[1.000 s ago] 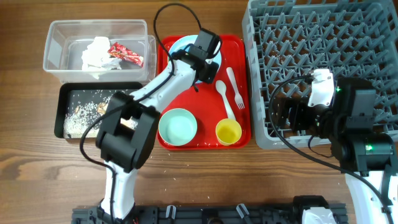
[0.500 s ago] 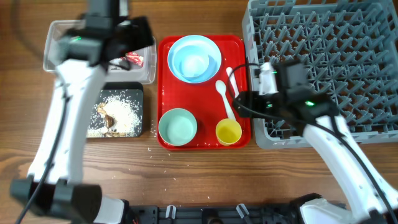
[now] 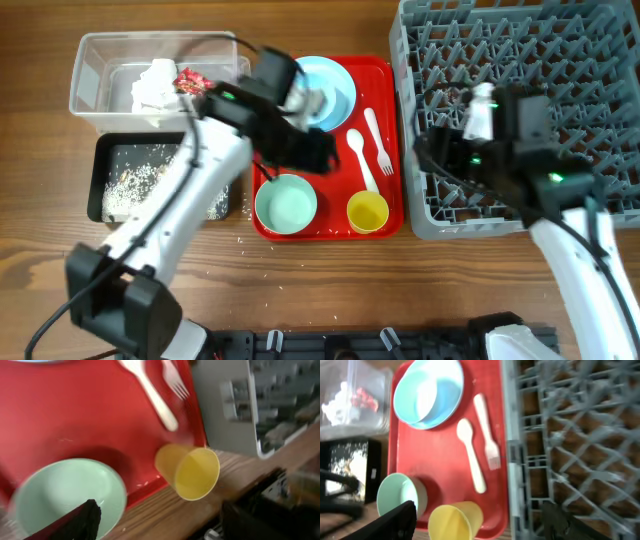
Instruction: Sort waste into correct bins and load items into the dishwasher rack
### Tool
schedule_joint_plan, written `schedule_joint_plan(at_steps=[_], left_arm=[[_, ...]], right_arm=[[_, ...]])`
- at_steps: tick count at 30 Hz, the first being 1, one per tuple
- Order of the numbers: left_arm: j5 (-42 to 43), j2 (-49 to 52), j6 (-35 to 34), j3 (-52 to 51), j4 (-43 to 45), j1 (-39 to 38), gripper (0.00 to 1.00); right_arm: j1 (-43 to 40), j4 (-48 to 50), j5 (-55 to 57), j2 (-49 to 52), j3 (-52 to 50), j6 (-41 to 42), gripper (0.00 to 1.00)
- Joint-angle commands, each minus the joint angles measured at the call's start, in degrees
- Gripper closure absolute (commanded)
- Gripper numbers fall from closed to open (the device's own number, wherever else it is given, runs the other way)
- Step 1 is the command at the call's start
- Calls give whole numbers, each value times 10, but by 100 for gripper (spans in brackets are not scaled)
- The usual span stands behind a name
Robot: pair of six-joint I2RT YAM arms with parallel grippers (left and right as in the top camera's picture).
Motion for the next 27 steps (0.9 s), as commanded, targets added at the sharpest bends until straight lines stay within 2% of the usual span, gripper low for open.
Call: schedule_joint_plan(at_steps=[1, 3, 6, 10, 11, 13, 14, 16, 18, 19, 21, 23, 26, 27], left_arm=[[-28, 40, 19, -29, 12, -87, 22], [-84, 73, 12, -29, 8, -117, 22], [-105, 139, 12, -29, 16, -137, 24], [-105, 174, 1, -29, 31, -134, 38], [-105, 173, -1, -29, 37, -134, 45], [-104, 173, -18, -26, 40, -133, 89], [-96, 171, -20, -16, 31, -130, 96], [-80, 162, -19, 26, -4, -118, 96], [-33, 129, -11, 99, -52, -78, 96], [20, 107, -1, 120, -57, -48, 96], [138, 79, 4, 126, -47, 6, 96], [310, 66, 12, 126, -43, 90, 96], [534, 67, 67, 126, -39, 170, 96], [546, 67, 71, 126, -39, 173, 96]], right_arm=[[-33, -24, 13, -20, 7, -22, 18], [-33, -31, 12, -19, 6, -27, 18], [-34, -44, 11, -19, 6, -37, 17], [-33, -47, 11, -19, 6, -37, 17], [-34, -46, 11, -19, 6, -37, 18], [-34, -45, 11, -19, 6, -36, 17], [-34, -45, 11, -19, 6, -36, 17], [-33, -42, -12, -18, 5, -35, 17], [-33, -28, -88, -2, 4, -36, 17], [-33, -17, -137, 12, 4, -37, 17], [-33, 9, -234, 38, 4, -64, 17], [-33, 63, -380, 74, 4, -107, 16], [-24, 189, -603, 132, 4, -141, 7], [-19, 232, -643, 143, 4, -137, 5]])
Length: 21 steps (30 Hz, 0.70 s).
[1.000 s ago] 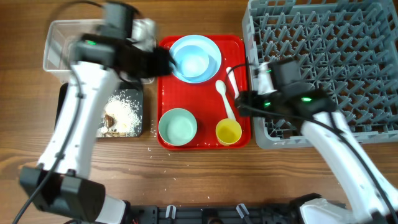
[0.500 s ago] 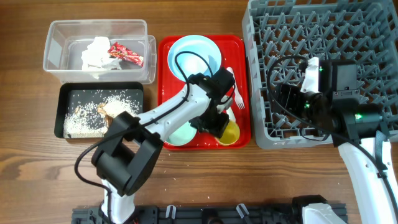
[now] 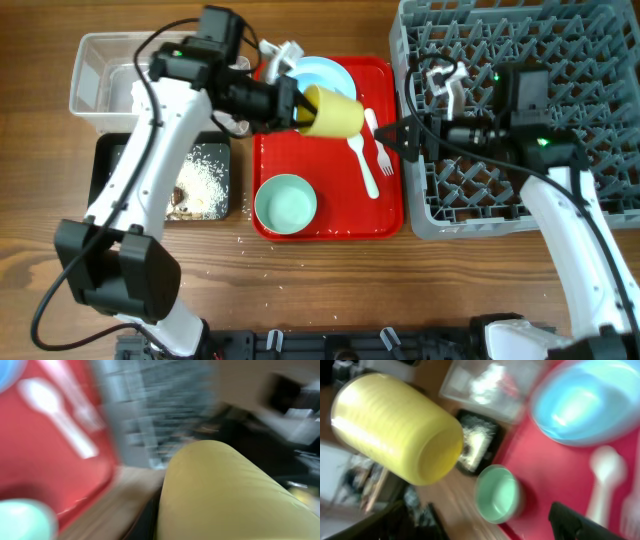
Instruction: Sort waste into correct bins and load items into the dishwasher rack
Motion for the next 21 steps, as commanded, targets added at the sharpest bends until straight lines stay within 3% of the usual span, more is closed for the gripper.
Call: schedule_joint_plan(at_steps=[1, 5, 8, 12, 17, 20, 21], left_arm=[[222, -2, 53, 5, 3, 27, 96], [222, -1, 53, 5, 3, 12, 96], [222, -1, 53, 5, 3, 9, 96], [222, -1, 53, 5, 6, 9, 96], [222, -1, 53, 5, 8, 2, 96], [222, -1, 53, 5, 8, 1, 96], [222, -1, 53, 5, 8, 1, 92]], right_arm=[[19, 104, -217, 36, 5, -7, 4], [48, 293, -228, 46, 6, 109, 2], [50, 361, -227, 46, 6, 158, 3], [55, 384, -227, 46, 6, 180, 23], [85, 388, -207, 46, 6, 178, 31], [86, 390, -207, 46, 6, 178, 55], [86, 395, -207, 46, 6, 178, 57]])
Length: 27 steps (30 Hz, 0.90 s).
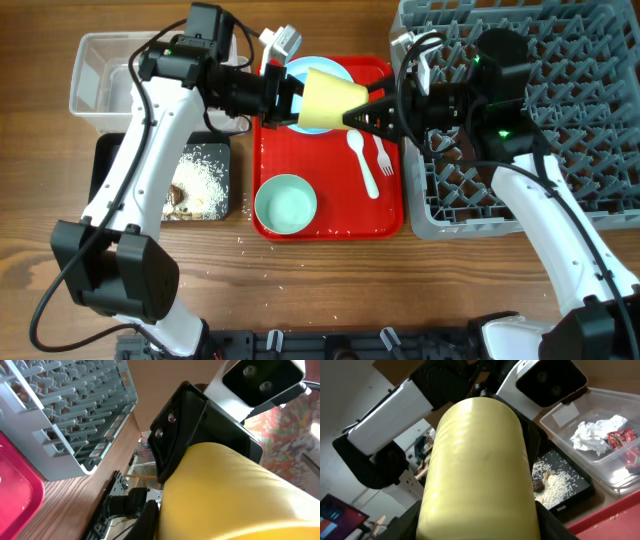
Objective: Sort waste into correct bins and load items into the dishwasher rack
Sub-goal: 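Place the yellow cup into the dish rack with the right gripper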
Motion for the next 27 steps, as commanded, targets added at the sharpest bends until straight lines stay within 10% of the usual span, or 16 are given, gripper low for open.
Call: schedule_joint_plan(at_steps=[1, 5, 12, 20, 27], left_arm=[[7, -1, 2, 5, 1, -10, 84], [0, -1, 2, 5, 1, -8, 50], [-24, -1, 2, 5, 18, 20, 45], [-524, -1, 1, 5, 32, -17, 40], [-615, 9, 0, 2, 31, -57, 40]], right_arm=[[15, 20, -14, 4, 7, -9, 57], [-34, 15, -13, 4, 7, -6, 59], [-210, -286, 234, 0, 8, -120, 58], [-129, -724, 690, -77, 109, -93, 56], [-68, -787, 766, 44, 109, -60, 53]])
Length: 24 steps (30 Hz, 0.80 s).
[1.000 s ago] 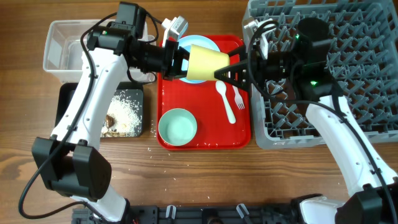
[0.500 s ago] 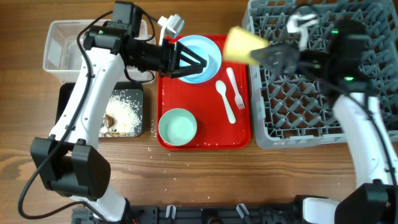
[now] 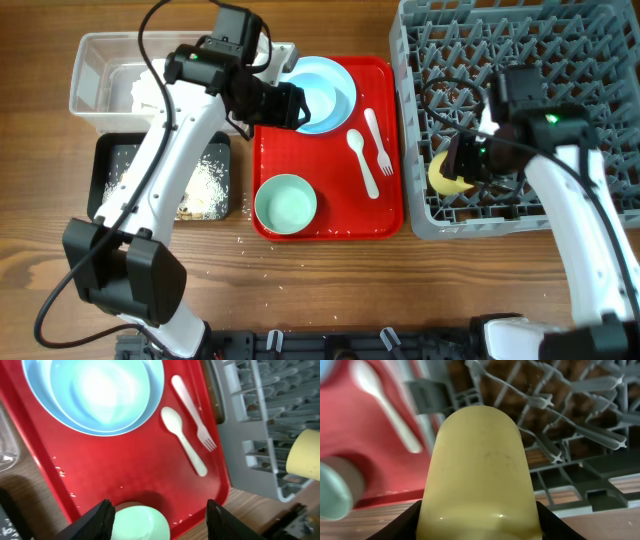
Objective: Sort waste into correct bins and load items into the dishwasher rack
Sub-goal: 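Place the yellow cup into the dish rack with the right gripper, then lift the blue bowl off the plate and place it in the rack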
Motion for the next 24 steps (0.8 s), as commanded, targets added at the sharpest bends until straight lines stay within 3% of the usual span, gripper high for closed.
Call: schedule_joint_plan(at_steps=[1, 3, 5, 7, 10, 14, 16, 19, 22, 24], left_arm=[[-36, 8, 3, 1, 0, -5, 40], [-36, 9, 3, 1, 2, -5, 40], [-36, 9, 3, 1, 2, -5, 40], [-36, 9, 3, 1, 2, -5, 36], [-34, 9, 2, 1, 3, -5, 33], [-29, 1, -46, 13, 13, 31, 33], [-30, -20, -71, 17, 13, 73, 31], [-30, -36, -77, 17, -3, 128, 30], [-29, -36, -118, 17, -23, 179, 30], [-30, -36, -120, 17, -31, 200, 29]], right_arm=[[2, -3, 36, 56, 6, 1, 53], [2, -3, 35, 83, 6, -2, 48], [2, -3, 35, 97, 6, -3, 22], [2, -2, 35, 98, 7, -4, 15], [2, -8, 24, 94, 37, -19, 15], [17, -21, -37, 94, 189, -47, 16], [54, 58, -57, 94, 216, -11, 24], [117, 173, -52, 129, 216, 59, 25], [175, 302, -45, 243, 216, 143, 25], [185, 353, -68, 307, 216, 156, 28]])
